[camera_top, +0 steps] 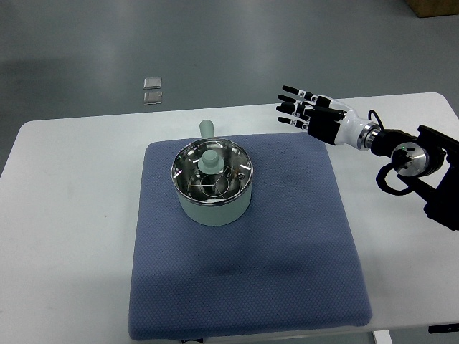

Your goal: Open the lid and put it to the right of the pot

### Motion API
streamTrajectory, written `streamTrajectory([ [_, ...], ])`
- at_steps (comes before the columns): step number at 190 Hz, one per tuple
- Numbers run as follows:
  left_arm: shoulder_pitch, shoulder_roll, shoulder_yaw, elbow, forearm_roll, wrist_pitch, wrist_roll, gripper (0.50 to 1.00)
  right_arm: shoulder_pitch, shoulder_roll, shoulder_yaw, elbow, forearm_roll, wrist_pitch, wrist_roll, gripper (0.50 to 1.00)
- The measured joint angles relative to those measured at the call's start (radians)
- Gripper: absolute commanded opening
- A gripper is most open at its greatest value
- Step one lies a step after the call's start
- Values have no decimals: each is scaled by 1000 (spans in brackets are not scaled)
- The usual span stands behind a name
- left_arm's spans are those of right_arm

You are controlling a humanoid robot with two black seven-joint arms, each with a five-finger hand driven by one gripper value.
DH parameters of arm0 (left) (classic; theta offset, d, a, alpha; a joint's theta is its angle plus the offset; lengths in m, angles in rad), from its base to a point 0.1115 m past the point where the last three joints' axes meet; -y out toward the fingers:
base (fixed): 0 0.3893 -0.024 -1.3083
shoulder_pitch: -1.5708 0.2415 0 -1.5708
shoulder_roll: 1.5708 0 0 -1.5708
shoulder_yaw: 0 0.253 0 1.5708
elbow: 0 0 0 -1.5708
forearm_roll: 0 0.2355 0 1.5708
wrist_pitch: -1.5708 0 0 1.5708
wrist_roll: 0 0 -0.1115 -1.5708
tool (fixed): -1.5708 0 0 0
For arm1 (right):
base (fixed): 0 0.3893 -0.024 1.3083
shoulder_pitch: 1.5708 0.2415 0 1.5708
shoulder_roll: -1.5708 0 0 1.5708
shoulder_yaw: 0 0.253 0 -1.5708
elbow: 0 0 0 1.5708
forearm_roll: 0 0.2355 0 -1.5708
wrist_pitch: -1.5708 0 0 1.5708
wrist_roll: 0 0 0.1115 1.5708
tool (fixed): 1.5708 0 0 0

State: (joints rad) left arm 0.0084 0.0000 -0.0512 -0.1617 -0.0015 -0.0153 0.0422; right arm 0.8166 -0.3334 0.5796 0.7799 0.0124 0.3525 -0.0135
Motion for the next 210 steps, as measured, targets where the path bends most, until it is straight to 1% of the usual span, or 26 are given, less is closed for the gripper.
streamTrajectory([
  [33, 5, 0, -4, 1, 0, 1, 0, 1000, 0, -2, -13, -1, -14, -53, -1, 940],
  [53, 5, 0, -3, -3, 0, 1, 0, 1000, 0, -3, -17, -1, -17, -52, -3, 938],
  [78, 4, 0, -2, -3, 0, 1, 0, 1000, 4, -12, -21, 7, -30, -31, -3, 936],
  [99, 4, 0, -1, -1, 0, 0, 0, 1000, 13, -19, -23, 19, -104, 1, -5, 936],
  [132, 4, 0, -1, -2, 0, 0, 1, 1000, 53, -37, -21, 43, -413, 71, -2, 936],
  [155, 4, 0, -1, -2, 0, 0, 1, 1000, 104, -60, -18, 64, -647, 137, 25, 936],
  [186, 4, 0, -1, -2, 0, 0, 1, 1000, 185, -80, -18, 107, -828, 229, 52, 936],
  [210, 4, 0, -1, -2, 0, 0, 1, 1000, 244, -91, -18, 139, -979, 256, 73, 936],
])
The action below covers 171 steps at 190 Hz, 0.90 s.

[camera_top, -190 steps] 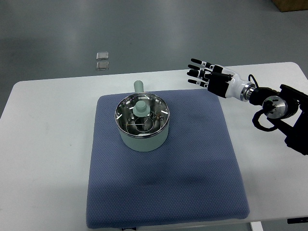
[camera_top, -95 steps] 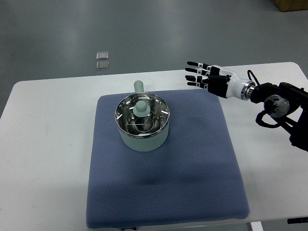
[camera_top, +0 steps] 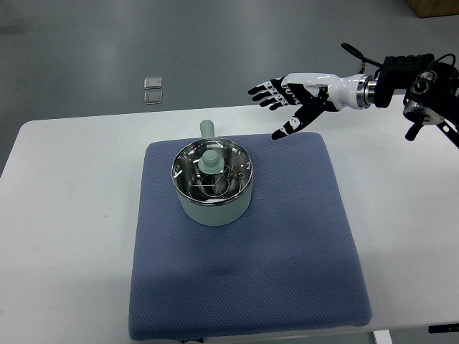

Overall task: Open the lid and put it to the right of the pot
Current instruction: 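Move the right hand over the pot toward the green lid knob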

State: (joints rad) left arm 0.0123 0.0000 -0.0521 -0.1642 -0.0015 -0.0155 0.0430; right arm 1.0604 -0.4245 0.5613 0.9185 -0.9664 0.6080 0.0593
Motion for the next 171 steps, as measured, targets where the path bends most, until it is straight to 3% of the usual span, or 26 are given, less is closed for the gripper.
streamTrajectory([
  [32, 0, 0, 0, 0, 0, 0, 0, 1000, 51, 16, -1, 48, -225, 3, 41, 934],
  [82, 0, 0, 0, 0, 0, 0, 0, 1000, 129, 90, -57, 139, -552, 3, 47, 932],
  [171, 0, 0, 0, 0, 0, 0, 0, 1000, 283, 215, -292, 119, -653, -28, 39, 928],
])
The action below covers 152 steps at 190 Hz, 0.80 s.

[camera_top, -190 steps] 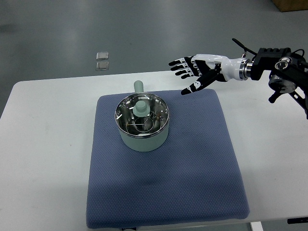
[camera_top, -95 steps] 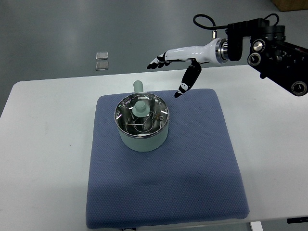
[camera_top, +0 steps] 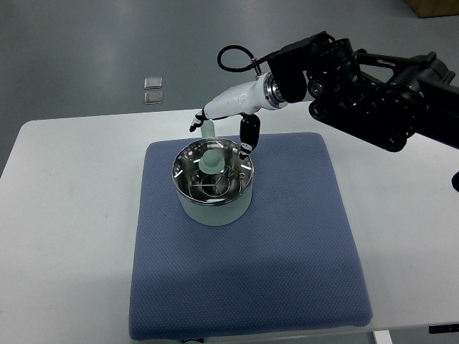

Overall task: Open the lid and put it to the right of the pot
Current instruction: 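Move the right hand over the pot toward the green lid knob, then close the right hand's fingers around the green lid knob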

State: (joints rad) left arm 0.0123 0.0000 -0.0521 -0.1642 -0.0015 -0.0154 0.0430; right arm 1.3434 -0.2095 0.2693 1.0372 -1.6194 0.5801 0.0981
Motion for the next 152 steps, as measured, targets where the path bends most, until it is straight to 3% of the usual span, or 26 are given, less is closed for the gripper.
streamTrajectory([
  [70, 0, 0, 0, 0, 0, 0, 0, 1000, -8, 66, -22, -1, -10, -16, 0, 897],
  [152, 0, 0, 0, 0, 0, 0, 0, 1000, -11, 55, -45, -21, -24, -57, 0, 836],
])
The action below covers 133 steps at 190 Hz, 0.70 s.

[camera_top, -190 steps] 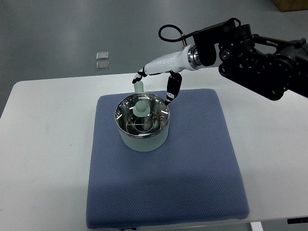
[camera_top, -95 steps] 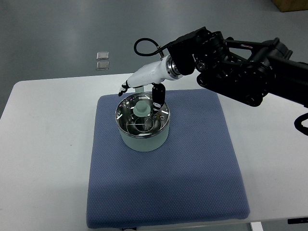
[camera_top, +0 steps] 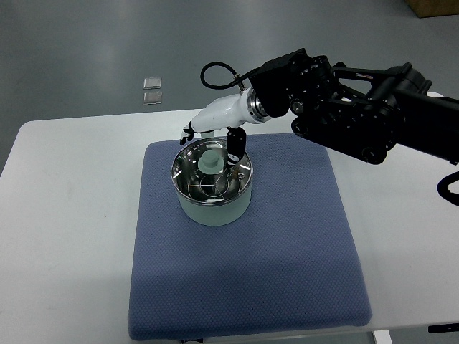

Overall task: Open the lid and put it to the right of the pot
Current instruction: 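Close the right hand's fingers around the green lid knob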

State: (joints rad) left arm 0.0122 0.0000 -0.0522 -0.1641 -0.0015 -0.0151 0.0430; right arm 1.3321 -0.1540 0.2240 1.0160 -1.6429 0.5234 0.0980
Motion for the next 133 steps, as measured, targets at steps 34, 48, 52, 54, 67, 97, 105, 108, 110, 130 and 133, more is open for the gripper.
streamTrajectory([
  [34, 0, 0, 0, 0, 0, 0, 0, 1000, -5, -4, 0, 0, 0, 1, 0, 821],
  [48, 0, 0, 0, 0, 0, 0, 0, 1000, -12, -4, 0, 0, 0, 1, 0, 799],
  [52, 0, 0, 0, 0, 0, 0, 0, 1000, -14, -4, 0, 0, 0, 1, 0, 797],
  [54, 0, 0, 0, 0, 0, 0, 0, 1000, -15, -4, 0, 0, 0, 1, 0, 797],
  [67, 0, 0, 0, 0, 0, 0, 0, 1000, -21, -4, 1, 0, 0, 1, 0, 795],
  [97, 0, 0, 0, 0, 0, -1, 0, 1000, -29, -5, 3, 0, 0, 1, 0, 719],
  [105, 0, 0, 0, 0, 0, -1, 0, 1000, -30, -6, 3, 0, 0, 1, 0, 699],
  [108, 0, 0, 0, 0, 0, -1, 0, 1000, -30, -6, 3, 0, 0, 1, 0, 682],
  [110, 0, 0, 0, 0, 0, -1, 0, 1000, -30, -6, 3, 0, 0, 1, 0, 676],
  [130, 0, 0, 0, 0, 0, -1, 0, 1000, -31, -6, 3, 0, 0, 0, 0, 643],
  [133, 0, 0, 0, 0, 0, -1, 0, 1000, -31, -6, 3, 0, 0, 0, -1, 633],
])
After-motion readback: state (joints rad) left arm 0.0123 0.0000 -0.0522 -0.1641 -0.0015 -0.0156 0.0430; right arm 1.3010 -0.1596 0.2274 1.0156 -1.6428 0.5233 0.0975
